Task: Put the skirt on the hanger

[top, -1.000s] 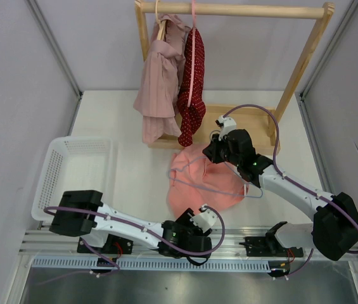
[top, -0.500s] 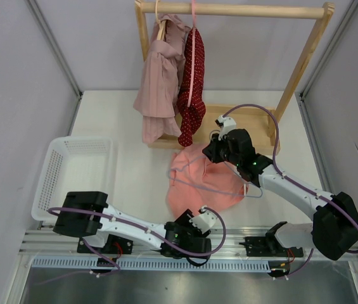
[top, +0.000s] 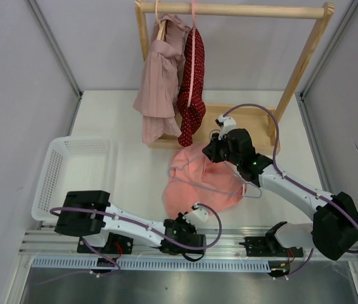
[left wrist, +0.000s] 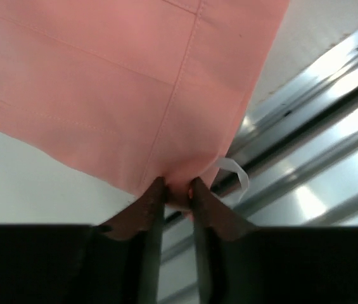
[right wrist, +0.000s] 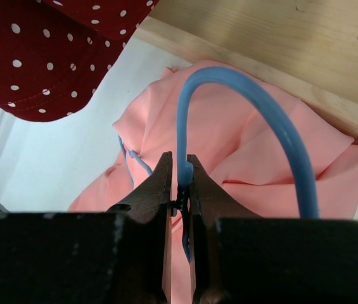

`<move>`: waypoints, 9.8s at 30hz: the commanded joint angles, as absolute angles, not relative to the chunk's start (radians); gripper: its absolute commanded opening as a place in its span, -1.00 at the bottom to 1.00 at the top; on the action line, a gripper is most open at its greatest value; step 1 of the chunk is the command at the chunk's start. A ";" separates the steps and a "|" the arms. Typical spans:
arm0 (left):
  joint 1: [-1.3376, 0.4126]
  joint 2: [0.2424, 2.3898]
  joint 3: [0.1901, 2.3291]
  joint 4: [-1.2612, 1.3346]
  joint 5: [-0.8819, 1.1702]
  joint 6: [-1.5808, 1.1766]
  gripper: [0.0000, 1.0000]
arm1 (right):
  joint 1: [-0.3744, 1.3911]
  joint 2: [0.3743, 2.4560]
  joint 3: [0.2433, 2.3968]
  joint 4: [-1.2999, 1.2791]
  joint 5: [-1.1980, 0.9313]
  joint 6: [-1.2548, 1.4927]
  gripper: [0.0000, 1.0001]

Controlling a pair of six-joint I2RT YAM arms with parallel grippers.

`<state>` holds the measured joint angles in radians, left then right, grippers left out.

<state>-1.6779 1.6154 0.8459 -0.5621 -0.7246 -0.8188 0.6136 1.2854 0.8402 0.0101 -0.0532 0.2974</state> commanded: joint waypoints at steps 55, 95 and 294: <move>-0.371 1.525 0.743 0.161 0.264 -0.684 -0.93 | 0.640 1.344 0.772 0.221 0.030 0.377 -1.00; -1.345 1.086 0.600 -0.617 -0.572 -0.876 -0.36 | 0.709 1.428 0.854 0.201 0.106 0.379 -1.00; -0.078 1.344 0.584 0.170 0.630 -0.770 -1.00 | 0.597 1.224 0.761 0.244 -0.164 0.560 -1.00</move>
<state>-0.0883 1.3388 0.5369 0.1459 0.6552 -0.7956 0.6018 1.2190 0.7292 0.2409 -0.1223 0.5465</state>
